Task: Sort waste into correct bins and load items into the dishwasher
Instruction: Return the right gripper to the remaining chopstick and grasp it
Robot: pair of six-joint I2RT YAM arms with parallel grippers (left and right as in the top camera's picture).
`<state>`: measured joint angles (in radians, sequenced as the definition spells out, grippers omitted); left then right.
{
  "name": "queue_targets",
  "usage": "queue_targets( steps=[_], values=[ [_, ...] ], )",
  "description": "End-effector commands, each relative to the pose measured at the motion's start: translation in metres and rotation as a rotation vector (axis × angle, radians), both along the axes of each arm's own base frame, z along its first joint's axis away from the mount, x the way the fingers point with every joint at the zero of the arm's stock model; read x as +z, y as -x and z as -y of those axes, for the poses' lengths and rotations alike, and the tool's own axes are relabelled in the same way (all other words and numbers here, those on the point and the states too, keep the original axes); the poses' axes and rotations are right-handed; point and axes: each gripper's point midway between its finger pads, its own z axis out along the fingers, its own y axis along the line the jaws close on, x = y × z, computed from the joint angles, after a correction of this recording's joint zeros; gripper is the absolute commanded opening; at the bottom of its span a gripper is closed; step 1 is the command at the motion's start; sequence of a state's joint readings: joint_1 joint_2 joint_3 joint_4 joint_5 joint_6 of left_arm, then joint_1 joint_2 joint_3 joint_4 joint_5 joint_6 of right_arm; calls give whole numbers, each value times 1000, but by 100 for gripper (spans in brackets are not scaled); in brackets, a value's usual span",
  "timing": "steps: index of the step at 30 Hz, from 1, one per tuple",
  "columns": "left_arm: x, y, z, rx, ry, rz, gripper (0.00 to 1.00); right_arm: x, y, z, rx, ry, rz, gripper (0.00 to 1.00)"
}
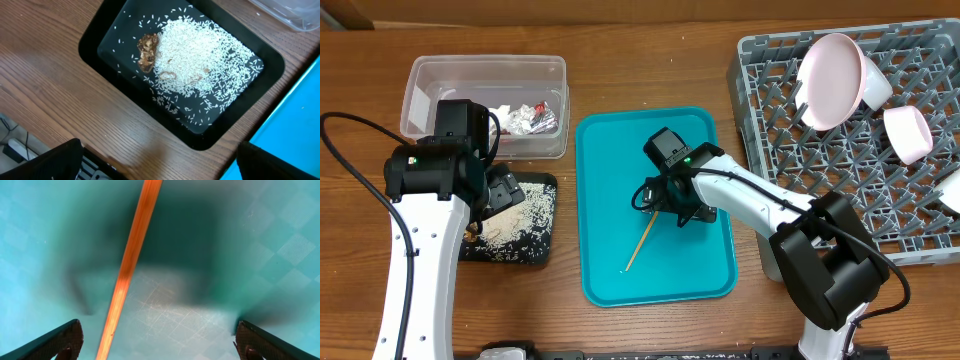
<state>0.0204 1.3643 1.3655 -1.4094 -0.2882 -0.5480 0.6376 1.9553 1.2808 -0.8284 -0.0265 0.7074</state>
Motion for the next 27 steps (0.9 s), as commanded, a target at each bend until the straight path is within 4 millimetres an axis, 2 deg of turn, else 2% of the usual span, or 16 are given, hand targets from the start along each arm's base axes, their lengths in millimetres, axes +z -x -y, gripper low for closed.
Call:
queue_targets(
  steps=[1,5,9,13,16,20,27],
  values=[
    [1,0,0,7,2,8,100,-18,6,-11,8,-45,-48,100],
    [1,0,0,8,2,9,100,-16,5,-21,14,-97,-53,100],
    [1,0,0,7,2,8,100,-16,4,-22,8,-97,-46,100],
    [1,0,0,8,2,9,100,-19,10,-5,-105,-20,-75,100],
    [1,0,0,7,2,8,100,-21,13,5,-127,31,-79,100],
    [1,0,0,8,2,9,100,-21,14,6,-126,36,-86,99],
    [1,0,0,7,2,9,100,-24,21,11,-131,59,-115,92]
  ],
)
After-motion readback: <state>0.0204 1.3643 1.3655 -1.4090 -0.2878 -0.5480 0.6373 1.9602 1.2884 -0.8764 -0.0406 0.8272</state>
